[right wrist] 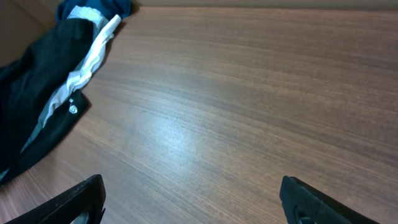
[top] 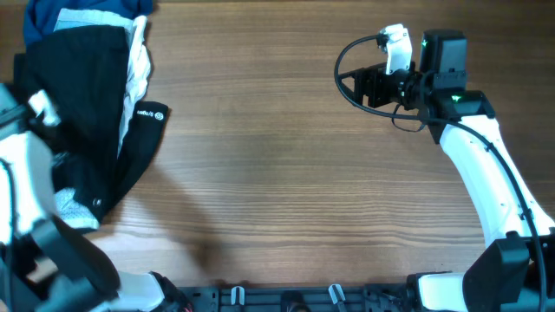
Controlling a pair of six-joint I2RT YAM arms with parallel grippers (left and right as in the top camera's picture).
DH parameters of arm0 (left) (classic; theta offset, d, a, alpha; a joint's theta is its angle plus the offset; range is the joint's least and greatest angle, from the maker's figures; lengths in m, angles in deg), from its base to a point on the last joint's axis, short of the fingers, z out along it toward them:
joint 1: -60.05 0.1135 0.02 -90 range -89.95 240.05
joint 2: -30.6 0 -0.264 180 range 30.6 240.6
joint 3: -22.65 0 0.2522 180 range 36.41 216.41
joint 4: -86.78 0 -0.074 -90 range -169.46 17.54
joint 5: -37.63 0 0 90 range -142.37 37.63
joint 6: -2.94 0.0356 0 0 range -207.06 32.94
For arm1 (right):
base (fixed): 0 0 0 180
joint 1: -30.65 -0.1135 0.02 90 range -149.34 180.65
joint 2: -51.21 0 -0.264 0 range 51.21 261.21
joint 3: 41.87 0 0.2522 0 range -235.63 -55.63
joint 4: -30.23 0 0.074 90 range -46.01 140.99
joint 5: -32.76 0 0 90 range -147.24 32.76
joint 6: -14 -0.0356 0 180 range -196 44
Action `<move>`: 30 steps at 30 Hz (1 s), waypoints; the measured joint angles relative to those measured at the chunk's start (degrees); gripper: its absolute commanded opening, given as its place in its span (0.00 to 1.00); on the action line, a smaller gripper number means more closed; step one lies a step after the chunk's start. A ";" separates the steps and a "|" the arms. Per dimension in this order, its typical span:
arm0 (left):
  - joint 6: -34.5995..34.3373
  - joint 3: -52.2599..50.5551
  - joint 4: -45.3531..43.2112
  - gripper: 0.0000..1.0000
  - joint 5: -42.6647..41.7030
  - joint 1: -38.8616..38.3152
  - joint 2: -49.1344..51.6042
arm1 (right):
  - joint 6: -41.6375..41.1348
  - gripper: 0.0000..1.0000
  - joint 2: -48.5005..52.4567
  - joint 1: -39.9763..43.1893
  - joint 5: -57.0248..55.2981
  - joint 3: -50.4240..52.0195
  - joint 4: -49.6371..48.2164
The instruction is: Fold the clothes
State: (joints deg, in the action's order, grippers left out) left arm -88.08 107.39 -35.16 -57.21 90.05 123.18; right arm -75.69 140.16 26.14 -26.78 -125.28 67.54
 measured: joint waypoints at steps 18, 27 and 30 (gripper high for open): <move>-11.58 1.57 -37.94 0.31 -2.16 -62.45 11.72 | -7.63 0.85 -5.90 20.11 3.39 -6.38 3.26; -12.48 2.29 -11.28 0.95 7.17 -45.70 -4.26 | -6.49 0.89 -5.25 19.93 4.26 -6.38 7.41; -10.60 2.10 0.61 1.00 11.15 -37.66 -4.42 | -6.05 0.89 -4.33 18.34 4.26 -6.38 8.39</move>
State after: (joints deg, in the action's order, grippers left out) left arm -98.68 109.49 -34.55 -46.06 52.39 118.76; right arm -81.74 135.83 44.48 -22.52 -131.66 75.94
